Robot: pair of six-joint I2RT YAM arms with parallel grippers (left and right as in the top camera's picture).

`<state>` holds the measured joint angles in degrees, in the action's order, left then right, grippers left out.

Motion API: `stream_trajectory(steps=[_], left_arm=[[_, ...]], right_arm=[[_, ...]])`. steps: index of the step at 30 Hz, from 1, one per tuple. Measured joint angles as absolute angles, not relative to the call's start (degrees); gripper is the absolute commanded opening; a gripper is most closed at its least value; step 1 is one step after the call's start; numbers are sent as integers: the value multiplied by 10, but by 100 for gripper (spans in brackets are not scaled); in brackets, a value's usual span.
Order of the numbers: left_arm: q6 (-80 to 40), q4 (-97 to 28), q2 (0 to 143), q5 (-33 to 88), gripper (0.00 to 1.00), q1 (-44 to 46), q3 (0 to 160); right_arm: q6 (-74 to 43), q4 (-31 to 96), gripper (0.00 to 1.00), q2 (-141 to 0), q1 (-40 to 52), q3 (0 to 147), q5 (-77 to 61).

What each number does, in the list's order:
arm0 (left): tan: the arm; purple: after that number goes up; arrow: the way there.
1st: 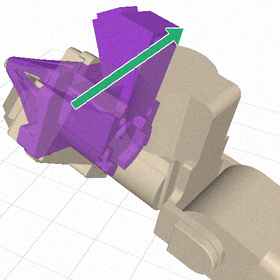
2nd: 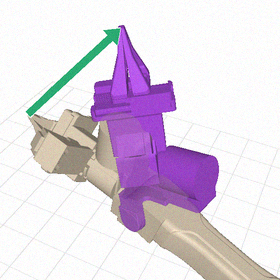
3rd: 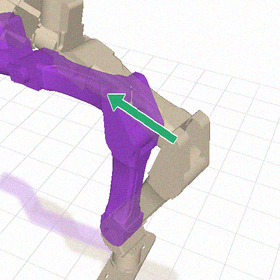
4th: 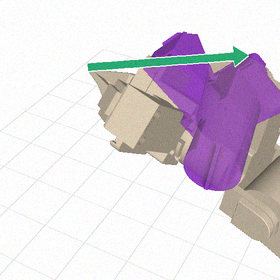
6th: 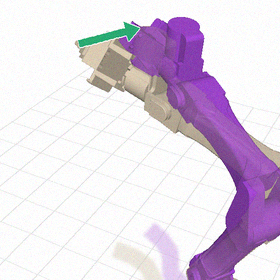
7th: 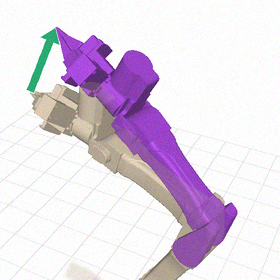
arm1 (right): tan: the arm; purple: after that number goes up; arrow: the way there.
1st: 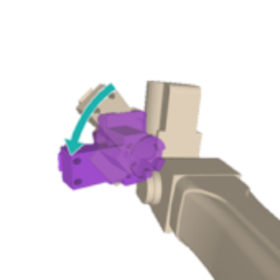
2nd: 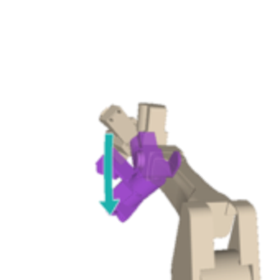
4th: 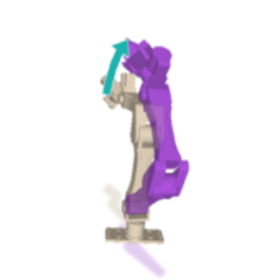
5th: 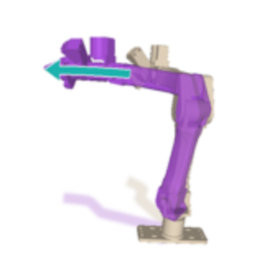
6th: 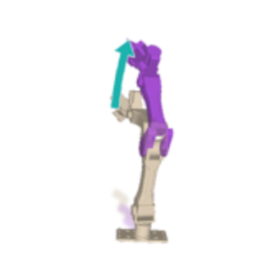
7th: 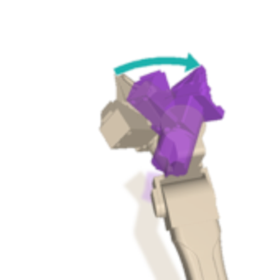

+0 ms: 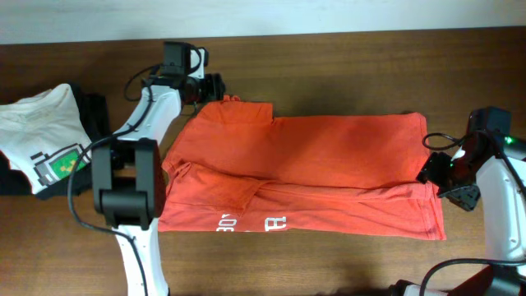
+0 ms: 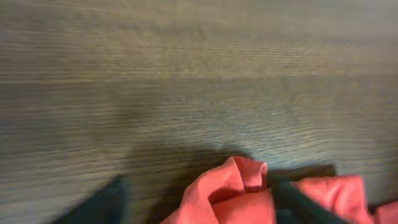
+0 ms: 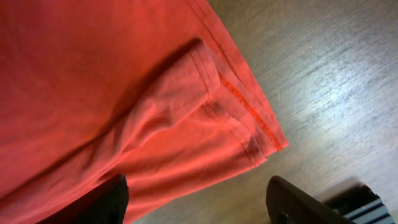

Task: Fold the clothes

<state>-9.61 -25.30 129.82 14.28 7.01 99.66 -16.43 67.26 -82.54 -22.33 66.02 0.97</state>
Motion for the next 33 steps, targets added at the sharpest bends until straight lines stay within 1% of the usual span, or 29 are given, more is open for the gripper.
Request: stream_trajectory(steps=[1, 2, 3, 4, 6, 9, 11, 12, 14, 17, 18, 20, 23, 26, 27, 28, 29, 30, 31, 33], left_arm=[[-92, -256, 1308, 140, 41, 75, 1001], [-91, -263, 1316, 134, 17, 81, 1001], [-91, -266, 1320, 132, 5, 84, 1001], [-92, -274, 1321, 130, 1, 86, 1001], [-90, -289, 1321, 128, 1, 86, 1001], [-90, -306, 1321, 126, 1, 86, 1008], [-91, -334, 1320, 126, 1, 86, 1027], [-92, -360, 1316, 126, 1, 86, 1035], [-94, -410, 1298, 126, 1, 86, 1042], [-95, -470, 1277, 126, 1, 87, 1047], [-95, -482, 1276, 126, 1, 89, 1047], [-95, -497, 1276, 126, 1, 90, 1047], [-95, -510, 1276, 126, 1, 90, 1047], [-95, -512, 1276, 126, 1, 90, 1047], [-95, -512, 1276, 126, 1, 90, 1047], [-95, -512, 1276, 126, 1, 90, 1047], [-95, -512, 1276, 126, 1, 90, 1047], [-95, -512, 1276, 126, 1, 90, 1047], [-95, -512, 1276, 126, 1, 90, 1047], [-95, -512, 1276, 126, 1, 90, 1047]], right_arm=[[-164, 670, 74, -825, -223, 660, 9], [-164, 663, 74, -825, -223, 660, 9], [-164, 660, 74, -826, -223, 660, 9], [-163, 658, 73, -826, -223, 660, 9], [-163, 647, 73, -835, -223, 660, 9], [-157, 551, 71, -848, -223, 660, -19], [-148, 457, 71, -849, -223, 661, -40], [-145, 390, 71, -854, -221, 664, -47], [-134, 314, 71, -873, -209, 665, -53], [-103, 197, 73, -956, -171, 667, -57], [-98, 160, 74, -988, -161, 667, -55], [-89, 83, 74, -1062, -147, 666, -44], [-86, 6, 75, -1131, -145, 665, -10], [-84, -46, 74, -1166, -145, 665, 16], [-84, -48, 72, -1173, -145, 665, 19], [-84, -49, 64, -1181, -145, 665, 22], [-84, -48, 41, -1187, -145, 665, 24], [-79, -46, 14, -1190, -145, 666, 32], [-77, -41, 6, -1190, -145, 667, 36], [-83, -10, 4, -1189, -147, 676, 41]])
